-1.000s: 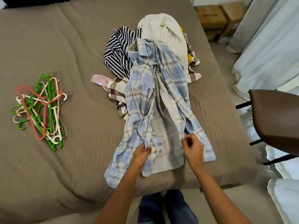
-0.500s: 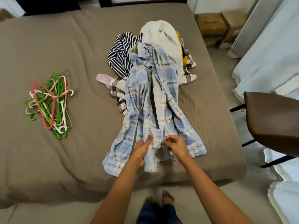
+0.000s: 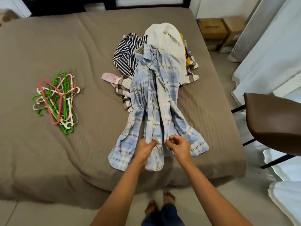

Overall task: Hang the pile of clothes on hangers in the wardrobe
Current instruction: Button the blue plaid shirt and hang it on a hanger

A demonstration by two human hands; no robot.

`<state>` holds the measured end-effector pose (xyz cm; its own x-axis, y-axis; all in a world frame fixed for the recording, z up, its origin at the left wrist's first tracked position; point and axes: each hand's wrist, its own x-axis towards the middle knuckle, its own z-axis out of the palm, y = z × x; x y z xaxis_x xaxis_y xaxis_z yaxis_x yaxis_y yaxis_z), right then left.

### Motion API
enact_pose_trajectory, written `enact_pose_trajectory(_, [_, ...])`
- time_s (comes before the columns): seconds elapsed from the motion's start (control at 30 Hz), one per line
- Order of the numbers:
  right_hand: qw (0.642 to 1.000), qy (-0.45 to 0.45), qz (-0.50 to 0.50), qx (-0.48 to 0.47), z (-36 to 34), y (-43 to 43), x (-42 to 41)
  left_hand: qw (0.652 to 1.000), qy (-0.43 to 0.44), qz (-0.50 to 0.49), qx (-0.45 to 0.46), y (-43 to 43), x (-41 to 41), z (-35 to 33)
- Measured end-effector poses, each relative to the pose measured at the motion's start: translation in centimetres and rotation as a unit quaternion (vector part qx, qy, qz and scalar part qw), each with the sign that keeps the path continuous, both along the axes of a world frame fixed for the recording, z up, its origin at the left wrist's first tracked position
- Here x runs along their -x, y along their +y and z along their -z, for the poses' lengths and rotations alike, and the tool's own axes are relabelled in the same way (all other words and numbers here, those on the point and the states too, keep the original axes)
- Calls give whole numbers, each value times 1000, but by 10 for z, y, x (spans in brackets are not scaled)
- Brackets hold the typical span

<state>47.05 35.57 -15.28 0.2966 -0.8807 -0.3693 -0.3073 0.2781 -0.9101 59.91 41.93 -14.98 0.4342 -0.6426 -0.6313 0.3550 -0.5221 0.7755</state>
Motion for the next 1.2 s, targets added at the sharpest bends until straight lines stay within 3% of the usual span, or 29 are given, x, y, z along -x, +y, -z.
enact_pose_trajectory(0.27, [999, -33, -32, -14, -16, 13, -7, 999, 2, -5, 43, 10, -2, -13])
enact_pose_trajectory(0.43, [998, -28, 44, 31, -11, 14, -4, 999, -50, -12, -5, 8, -3, -8])
enact_pose_trajectory(0.57, [997, 21, -21, 64, -6, 14, -2, 998, -56, 3, -8, 7, -1, -13])
enact_pose_trajectory(0.7, [999, 3, -40, 33, -9, 13, -1, 998, -56, 25, -2, 5, -1, -19])
enact_pose_trajectory(1.03, [999, -28, -42, -17, -14, 13, 5, 969, -217, 109, -50, -2, 2, -23])
enact_pose_trajectory(1.2, [998, 12, 38, -39, -6, 20, 1, 960, -251, 122, -16, -6, 10, -31])
